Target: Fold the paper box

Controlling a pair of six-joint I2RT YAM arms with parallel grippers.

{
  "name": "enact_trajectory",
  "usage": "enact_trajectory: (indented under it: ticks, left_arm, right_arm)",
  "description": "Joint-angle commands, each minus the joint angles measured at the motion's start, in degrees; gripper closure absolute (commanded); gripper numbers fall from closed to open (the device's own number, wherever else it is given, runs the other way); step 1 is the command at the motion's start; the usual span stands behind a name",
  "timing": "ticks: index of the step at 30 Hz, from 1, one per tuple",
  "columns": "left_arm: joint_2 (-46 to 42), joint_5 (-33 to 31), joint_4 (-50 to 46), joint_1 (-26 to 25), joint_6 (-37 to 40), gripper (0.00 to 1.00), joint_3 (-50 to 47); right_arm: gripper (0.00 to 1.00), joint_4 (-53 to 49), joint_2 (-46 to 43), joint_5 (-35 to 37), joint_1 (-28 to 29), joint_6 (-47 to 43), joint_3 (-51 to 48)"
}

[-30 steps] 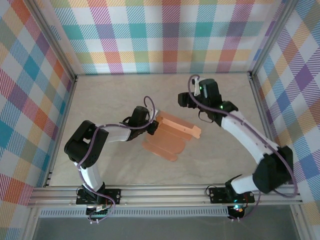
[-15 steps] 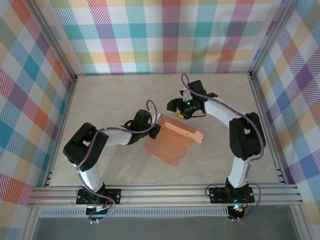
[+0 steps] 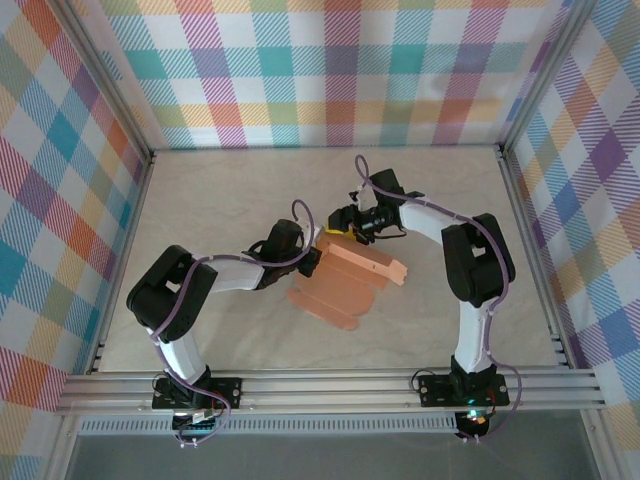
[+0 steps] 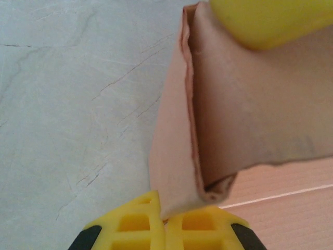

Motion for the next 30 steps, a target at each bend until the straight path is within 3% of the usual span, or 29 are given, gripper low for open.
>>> enact_trajectory:
  ticks: [1,5,12,30]
  left_arm:
    - [1.0,0.0,1.8,-0.7,-1.0,0.94,-0.3]
    - [1.7,-0.4,2.2,-0.7,-1.4,0.88,0.0]
    - [3.2,-0.5,2.5,-0.7,-1.5,0.88,1.4]
    - [6.3,-1.0,5.1,-0.7,-3.5,0.81,2.9]
  right_arm:
    - [0.41,-0.6,0.6,-1.1,0.4,-1.6,-0.5]
    - [0.43,-1.8,0.7,-0.2,0.4,-2.4,-0.4]
    - [0.48,-3.8,1.3,0.7,0.4,-3.4,0.1]
    - [0.47,-3.7,1.4,-1.8,0.4,-2.6,1.1]
